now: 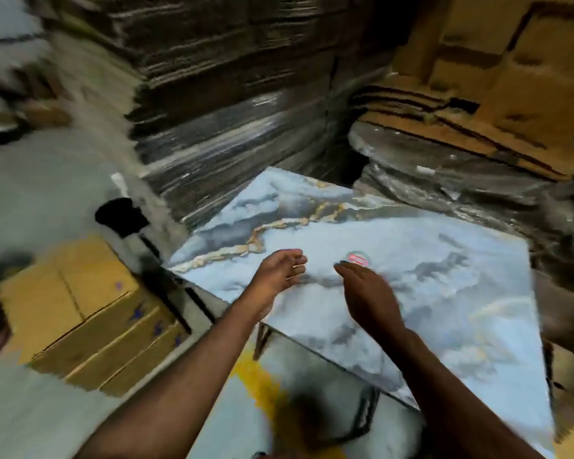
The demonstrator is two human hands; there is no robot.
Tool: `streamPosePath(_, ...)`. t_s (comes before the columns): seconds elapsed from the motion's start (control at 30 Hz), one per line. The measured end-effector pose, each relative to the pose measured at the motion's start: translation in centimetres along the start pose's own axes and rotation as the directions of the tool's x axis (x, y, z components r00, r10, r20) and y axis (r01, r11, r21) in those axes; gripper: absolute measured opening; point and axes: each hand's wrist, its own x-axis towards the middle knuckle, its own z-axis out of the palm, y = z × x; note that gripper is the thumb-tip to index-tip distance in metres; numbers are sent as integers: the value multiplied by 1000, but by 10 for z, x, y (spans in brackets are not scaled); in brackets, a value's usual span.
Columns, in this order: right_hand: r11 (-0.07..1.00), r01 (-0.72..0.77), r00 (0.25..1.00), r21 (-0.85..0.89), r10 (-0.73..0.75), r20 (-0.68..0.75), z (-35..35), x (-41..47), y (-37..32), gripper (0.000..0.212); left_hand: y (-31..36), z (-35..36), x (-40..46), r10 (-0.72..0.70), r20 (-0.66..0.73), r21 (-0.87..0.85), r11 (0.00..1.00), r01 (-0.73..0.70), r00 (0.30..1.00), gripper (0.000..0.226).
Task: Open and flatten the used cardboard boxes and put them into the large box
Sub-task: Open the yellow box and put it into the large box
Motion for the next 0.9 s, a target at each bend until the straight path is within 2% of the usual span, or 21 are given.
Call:
streamPosePath(0.1, 987, 162, 984, 24, -163, 71, 55, 52, -63, 44, 14, -97, -19, 19, -163, -71, 997, -31, 987, 24)
streamPosePath(0.27, 900, 388, 894, 196, -420, 158, 138, 124, -196, 42, 19, -246, -78, 67, -500, -135, 979, -154, 863, 18)
streamPosePath(0.47, 778, 492, 724, 391, -615, 312, 211, 149, -300, 50, -6, -350, -123, -101, -674, -277, 953, -124, 732, 17)
streamPosePath(0.67, 808, 380, 637, 451, -582, 506, 287, 169, -352, 56, -47, -413, -143, -330, -718, -435, 900, -26, 612, 17)
streamPosePath(0.8, 823, 299, 574, 484, -560, 598, 351, 193, -386, 55, -69, -477, -139, -371, -757, -428, 904, 21, 538, 19)
streamPosePath(0.9, 864, 173, 563, 474, -481, 672, 404, 209, -404, 54, -89, -530, -123, -380, -762, -357, 922, 151, 525, 22)
